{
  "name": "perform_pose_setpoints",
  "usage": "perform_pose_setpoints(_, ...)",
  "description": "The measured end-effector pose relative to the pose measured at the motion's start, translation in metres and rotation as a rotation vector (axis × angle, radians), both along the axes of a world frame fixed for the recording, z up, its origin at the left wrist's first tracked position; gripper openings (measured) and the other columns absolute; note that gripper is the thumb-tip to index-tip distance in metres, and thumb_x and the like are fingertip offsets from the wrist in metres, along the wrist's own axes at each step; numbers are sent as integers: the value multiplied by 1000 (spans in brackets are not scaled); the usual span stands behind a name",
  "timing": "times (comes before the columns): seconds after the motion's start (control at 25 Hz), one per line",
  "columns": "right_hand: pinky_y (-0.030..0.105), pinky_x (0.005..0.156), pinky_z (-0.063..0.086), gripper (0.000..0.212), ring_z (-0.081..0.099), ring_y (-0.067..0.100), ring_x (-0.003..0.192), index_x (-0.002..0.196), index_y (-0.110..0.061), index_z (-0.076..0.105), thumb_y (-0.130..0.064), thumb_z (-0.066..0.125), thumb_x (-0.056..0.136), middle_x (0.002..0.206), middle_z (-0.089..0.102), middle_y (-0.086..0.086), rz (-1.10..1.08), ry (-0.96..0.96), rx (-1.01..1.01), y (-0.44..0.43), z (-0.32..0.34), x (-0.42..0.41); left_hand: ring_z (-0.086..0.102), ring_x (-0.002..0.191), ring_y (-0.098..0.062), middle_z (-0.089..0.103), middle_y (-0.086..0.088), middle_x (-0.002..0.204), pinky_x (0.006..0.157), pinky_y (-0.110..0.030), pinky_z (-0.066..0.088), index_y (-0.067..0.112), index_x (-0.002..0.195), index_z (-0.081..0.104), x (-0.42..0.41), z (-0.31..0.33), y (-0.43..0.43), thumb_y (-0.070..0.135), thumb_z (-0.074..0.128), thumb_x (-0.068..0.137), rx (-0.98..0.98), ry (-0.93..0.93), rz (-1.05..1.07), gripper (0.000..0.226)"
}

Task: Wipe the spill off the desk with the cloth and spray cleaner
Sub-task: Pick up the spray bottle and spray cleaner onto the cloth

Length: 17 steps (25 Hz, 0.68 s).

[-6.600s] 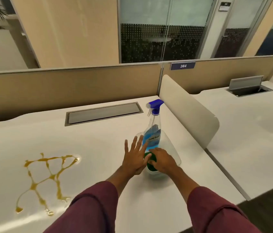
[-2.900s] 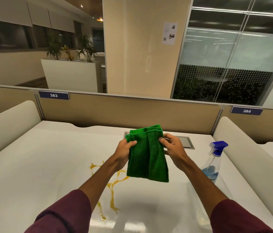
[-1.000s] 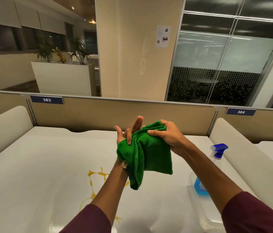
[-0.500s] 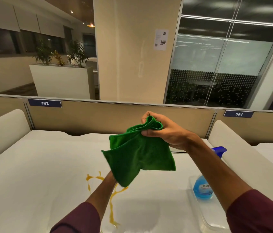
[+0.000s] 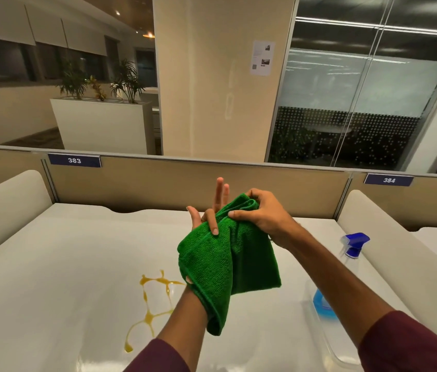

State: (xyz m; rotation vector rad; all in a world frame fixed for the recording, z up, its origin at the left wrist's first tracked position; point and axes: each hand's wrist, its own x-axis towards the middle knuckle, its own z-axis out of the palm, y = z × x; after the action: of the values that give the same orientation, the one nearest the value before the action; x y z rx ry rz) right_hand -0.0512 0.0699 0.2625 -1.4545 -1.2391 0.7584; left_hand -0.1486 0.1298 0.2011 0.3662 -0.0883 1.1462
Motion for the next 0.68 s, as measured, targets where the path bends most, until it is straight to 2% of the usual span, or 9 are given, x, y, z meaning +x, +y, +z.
perform_pose_setpoints(0.12, 38, 79, 56, 41, 70, 25, 87, 91, -7, 61, -20, 88, 63, 95, 72, 16, -60, -50, -35, 3, -7, 12, 41, 138, -18, 58, -11, 136, 118, -46, -10, 14, 36, 21, 7, -16, 17, 65, -2, 90, 324, -148, -43, 77)
perform_pose_setpoints(0.16, 39, 82, 55, 44, 69, 26, 91, 92, -7, 61, -23, 89, 62, 97, 71, 17, -76, -37, -44, 3, -11, 16, 42, 137, -19, 61, -13, 133, 118, -44, -11, 13, 37, 20, 7, -19, 21, 65, -4, 89, 389, -170, -66, 77)
perform_pose_setpoints(0.24, 40, 83, 55, 45, 67, 27, 94, 94, -7, 61, -26, 88, 63, 98, 70, 16, -81, 2, -43, 3, -19, 25, 53, 128, -21, 73, -12, 110, 118, -46, 9, 11, 34, 31, 5, -18, 24, 67, -3, 88, 357, -137, -121, 84)
perform_pose_setpoints(0.32, 36, 77, 56, 42, 65, 24, 92, 95, -8, 60, -25, 85, 67, 96, 68, 12, -65, 39, -19, 1, -28, 33, 65, 110, -23, 75, -8, 82, 111, -46, 32, 9, 36, 49, 3, -17, 24, 70, 0, 87, 314, -168, -217, 93)
perform_pose_setpoints(0.4, 27, 68, 54, 35, 65, 20, 90, 95, -11, 60, -25, 82, 72, 98, 67, 10, -51, 47, 18, -5, -37, 42, 65, 92, -26, 67, -9, 70, 107, -44, 33, 6, 44, 56, 4, -18, 23, 73, -2, 85, 371, -264, -295, 98)
perform_pose_setpoints(0.48, 20, 67, 52, 32, 66, 16, 89, 97, -15, 60, -30, 79, 76, 99, 69, 5, -85, -33, 55, -13, -46, 54, 60, 77, -27, 61, -10, 63, 102, -42, 34, 4, 49, 56, 8, -14, 23, 76, -4, 82, 427, -305, -316, 100)
perform_pose_setpoints(0.56, 17, 69, 51, 33, 66, 12, 89, 100, -13, 61, -33, 75, 79, 96, 69, 2, -213, -137, 126, -24, -55, 68, 56, 68, -26, 59, -10, 59, 96, -41, 40, 5, 52, 56, 13, -11, 24, 77, -5, 81, 480, -319, -318, 99)
perform_pose_setpoints(0.68, 13, 68, 49, 29, 63, 10, 85, 101, -7, 62, -29, 70, 84, 95, 67, 3, -479, -190, 265, -44, -66, 98, 55, 62, -25, 57, -10, 56, 88, -40, 42, 6, 51, 53, 21, -9, 28, 78, -6, 80, 517, -323, -338, 97)
